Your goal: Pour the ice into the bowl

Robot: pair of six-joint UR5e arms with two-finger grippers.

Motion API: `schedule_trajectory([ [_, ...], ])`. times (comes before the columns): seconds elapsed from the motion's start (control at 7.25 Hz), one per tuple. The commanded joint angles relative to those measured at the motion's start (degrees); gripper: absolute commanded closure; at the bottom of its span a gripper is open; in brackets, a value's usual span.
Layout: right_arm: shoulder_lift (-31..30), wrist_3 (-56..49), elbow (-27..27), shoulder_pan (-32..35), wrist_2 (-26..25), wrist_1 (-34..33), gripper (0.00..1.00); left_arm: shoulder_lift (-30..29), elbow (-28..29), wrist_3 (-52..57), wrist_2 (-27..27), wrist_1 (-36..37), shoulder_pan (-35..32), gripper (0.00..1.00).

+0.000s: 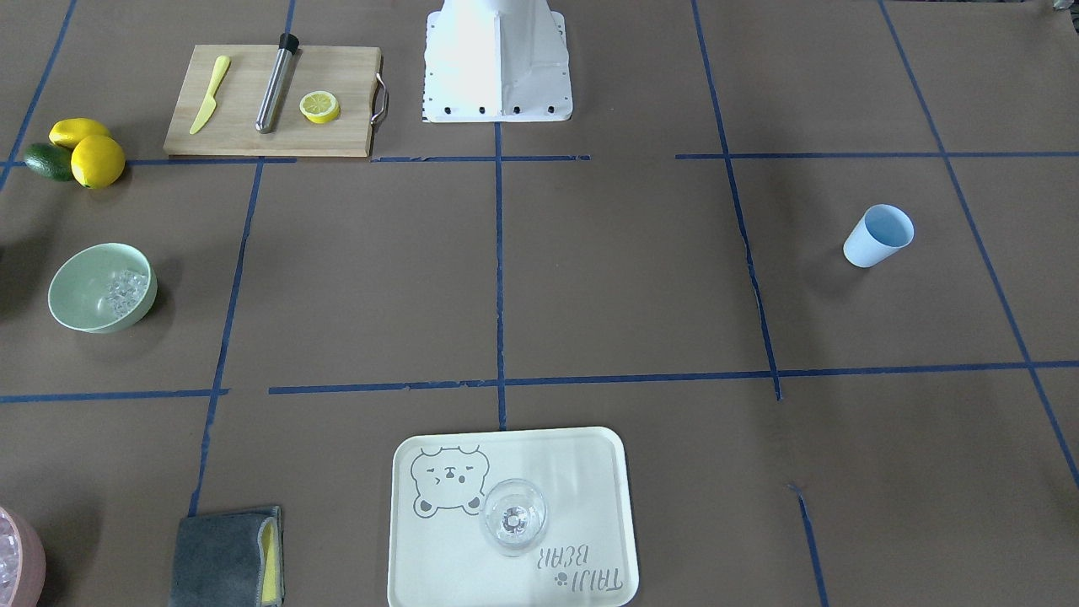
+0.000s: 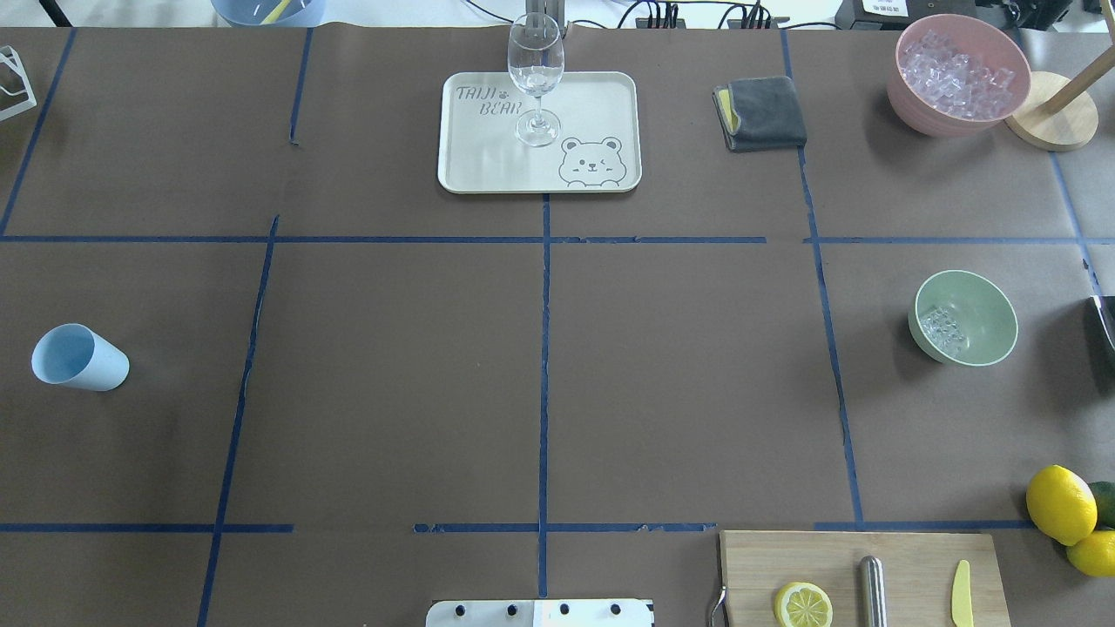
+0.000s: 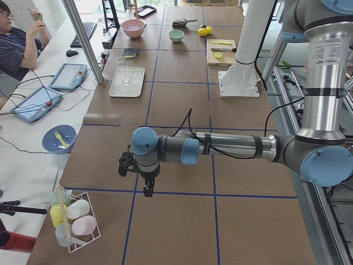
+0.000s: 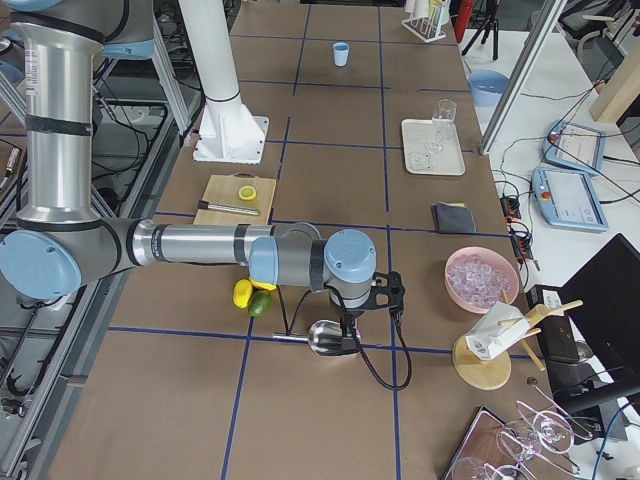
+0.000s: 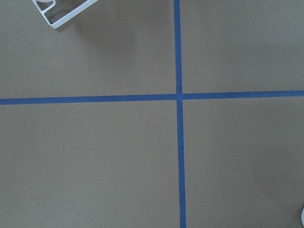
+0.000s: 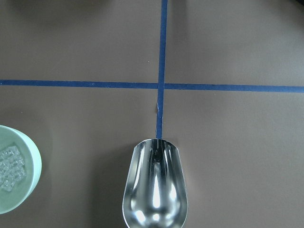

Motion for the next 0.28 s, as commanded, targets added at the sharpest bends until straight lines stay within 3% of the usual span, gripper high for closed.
schedule_trajectory([
  [0.0,0.0,0.0,0.1,0.0,0.1,0.0,0.0,-0.1,0.0,0.0,0.0,0.0,0.0,0.0],
  [0.14,0.1,0.0,0.1,0.0,0.1,0.1,0.0,-0.1,0.0,0.0,0.0,0.0,0.0,0.0],
])
